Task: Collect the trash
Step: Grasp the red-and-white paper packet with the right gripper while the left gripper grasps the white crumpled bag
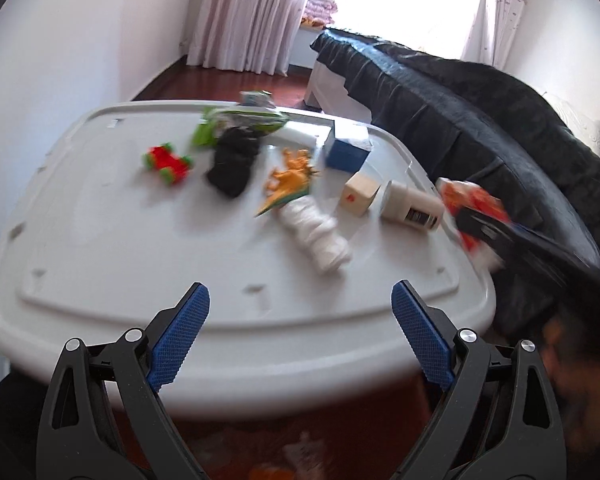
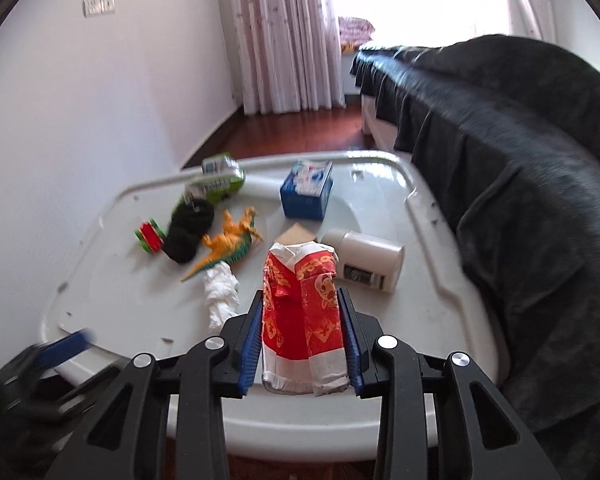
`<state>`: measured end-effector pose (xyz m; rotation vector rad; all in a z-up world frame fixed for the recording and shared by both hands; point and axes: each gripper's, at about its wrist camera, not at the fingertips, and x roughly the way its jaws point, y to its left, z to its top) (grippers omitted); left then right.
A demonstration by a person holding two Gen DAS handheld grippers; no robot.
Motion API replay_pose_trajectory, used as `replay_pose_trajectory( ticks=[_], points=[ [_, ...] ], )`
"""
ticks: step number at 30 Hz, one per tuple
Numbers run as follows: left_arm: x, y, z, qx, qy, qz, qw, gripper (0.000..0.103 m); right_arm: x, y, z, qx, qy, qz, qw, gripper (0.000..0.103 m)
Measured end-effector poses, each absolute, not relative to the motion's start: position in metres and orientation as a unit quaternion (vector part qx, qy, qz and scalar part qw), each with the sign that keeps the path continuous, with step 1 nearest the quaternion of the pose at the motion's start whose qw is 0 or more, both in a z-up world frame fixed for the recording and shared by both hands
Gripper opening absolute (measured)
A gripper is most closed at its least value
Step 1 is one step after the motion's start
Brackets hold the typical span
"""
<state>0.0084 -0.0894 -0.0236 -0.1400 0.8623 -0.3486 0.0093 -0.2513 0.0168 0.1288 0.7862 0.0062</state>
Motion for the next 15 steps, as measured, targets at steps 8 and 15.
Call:
replay_pose_trajectory(
  ticks=[8, 15],
  points=[
    [0.080, -0.145, -0.066, -0.050, 0.456, -0.128, 0.879, 0.075, -0.004, -0.258, 0.024, 0.061, 0.357, 0.015, 0.932, 0.035],
    [0.102, -0.152, -0.084, -0.013, 0.454, -0.105, 0.884, 0.042, -0.006, -0.258, 0.023, 0.063, 0.354, 0.030, 0.933, 0.036]
  ],
)
